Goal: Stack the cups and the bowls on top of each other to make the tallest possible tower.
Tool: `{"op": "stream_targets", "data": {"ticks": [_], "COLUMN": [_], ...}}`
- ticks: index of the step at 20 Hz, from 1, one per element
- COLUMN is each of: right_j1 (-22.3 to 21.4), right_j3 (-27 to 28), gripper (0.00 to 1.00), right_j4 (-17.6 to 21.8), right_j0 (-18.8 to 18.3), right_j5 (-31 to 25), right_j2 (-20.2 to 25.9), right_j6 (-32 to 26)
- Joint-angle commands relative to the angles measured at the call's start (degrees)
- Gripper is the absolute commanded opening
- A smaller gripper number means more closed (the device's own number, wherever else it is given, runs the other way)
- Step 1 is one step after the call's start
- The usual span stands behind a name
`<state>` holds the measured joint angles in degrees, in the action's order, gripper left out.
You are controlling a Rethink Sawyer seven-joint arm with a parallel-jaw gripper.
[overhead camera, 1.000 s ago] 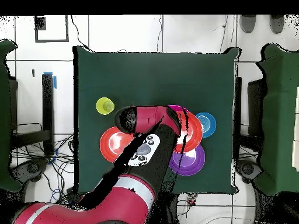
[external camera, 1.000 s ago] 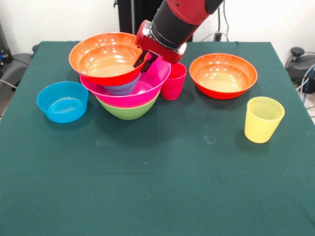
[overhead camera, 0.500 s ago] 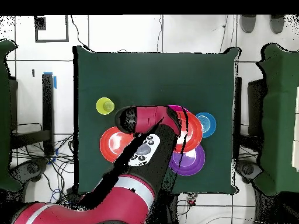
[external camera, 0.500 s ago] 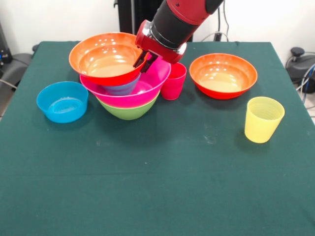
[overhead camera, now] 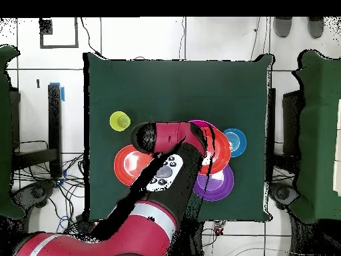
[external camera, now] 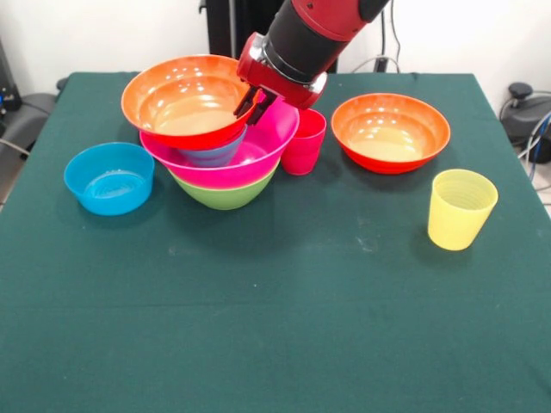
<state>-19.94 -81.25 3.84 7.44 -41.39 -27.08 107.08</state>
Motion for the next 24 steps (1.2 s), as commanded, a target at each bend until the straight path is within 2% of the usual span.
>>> {"op": "stream_targets", "data": {"ticks": [1, 11, 24], "right_j1": [-0.4, -0.8, 0.1], "right_j3": [-4.1, -4.0, -3.9], "gripper": [0.00, 0.00, 0.00], "right_j4": [-1.9, -2.6, -2.9], "right_j0": [-0.1, 0.4, 1.3], "right_j5": [-1.4, -2.7, -1.5], "right_j2": [7.2, 7.3, 7.0], "right_j6": [7.4, 7.5, 9.0]}}
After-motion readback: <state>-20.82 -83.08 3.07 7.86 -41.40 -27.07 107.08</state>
